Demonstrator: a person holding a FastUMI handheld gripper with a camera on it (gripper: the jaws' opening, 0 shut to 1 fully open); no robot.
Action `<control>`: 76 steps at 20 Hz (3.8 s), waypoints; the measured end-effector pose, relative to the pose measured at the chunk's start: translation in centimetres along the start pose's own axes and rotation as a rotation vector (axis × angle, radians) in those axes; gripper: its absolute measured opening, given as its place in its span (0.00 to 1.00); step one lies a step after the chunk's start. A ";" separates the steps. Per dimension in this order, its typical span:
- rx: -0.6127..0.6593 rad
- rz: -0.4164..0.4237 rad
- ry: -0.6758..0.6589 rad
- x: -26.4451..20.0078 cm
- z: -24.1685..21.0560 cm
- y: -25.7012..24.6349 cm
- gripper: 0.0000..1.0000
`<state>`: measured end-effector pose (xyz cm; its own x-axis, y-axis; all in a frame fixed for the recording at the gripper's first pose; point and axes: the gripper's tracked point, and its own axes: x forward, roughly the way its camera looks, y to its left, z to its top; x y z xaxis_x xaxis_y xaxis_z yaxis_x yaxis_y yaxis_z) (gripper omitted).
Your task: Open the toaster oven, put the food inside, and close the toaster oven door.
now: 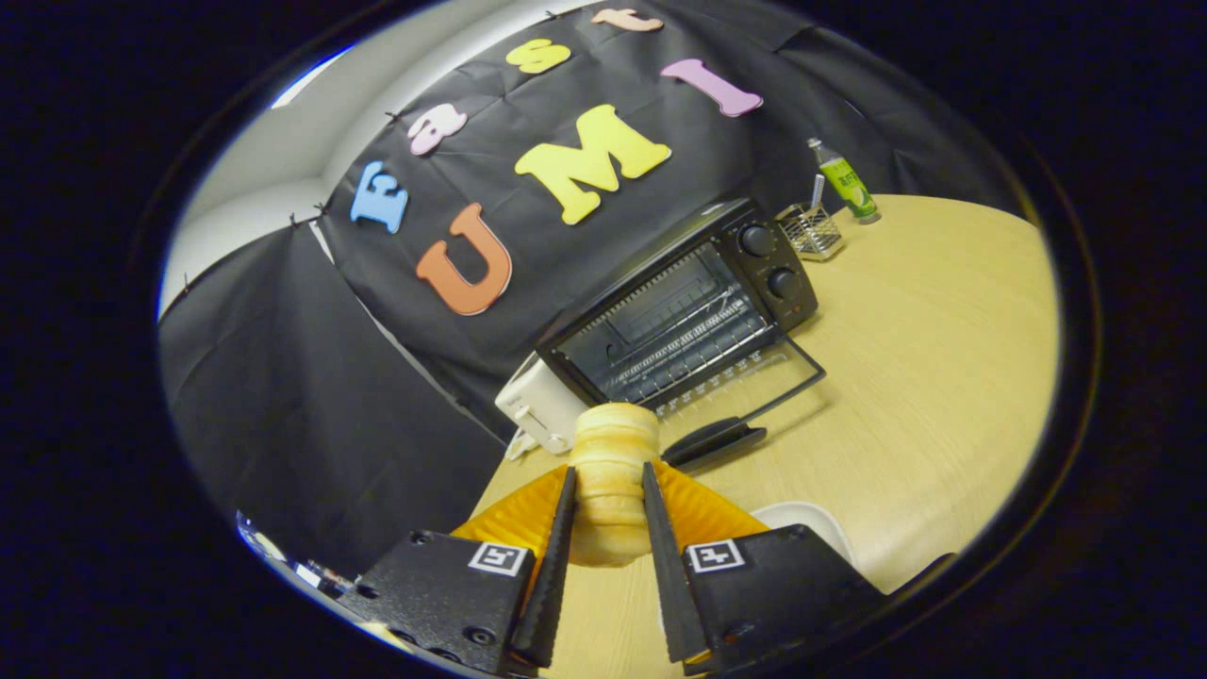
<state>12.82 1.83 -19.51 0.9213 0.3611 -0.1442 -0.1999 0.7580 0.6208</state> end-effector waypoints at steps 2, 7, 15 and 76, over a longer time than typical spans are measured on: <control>0.013 0.004 -0.023 2.2 0.4 -0.5 0.48; 0.093 -0.006 -0.086 7.5 2.1 -2.9 0.48; 0.146 0.006 -0.140 13.2 6.1 -5.1 0.48; -0.315 -0.412 0.264 8.7 -5.7 -9.6 1.00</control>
<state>20.83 0.82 -31.11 0.8380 0.0941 -0.5374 0.0311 0.9751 0.2193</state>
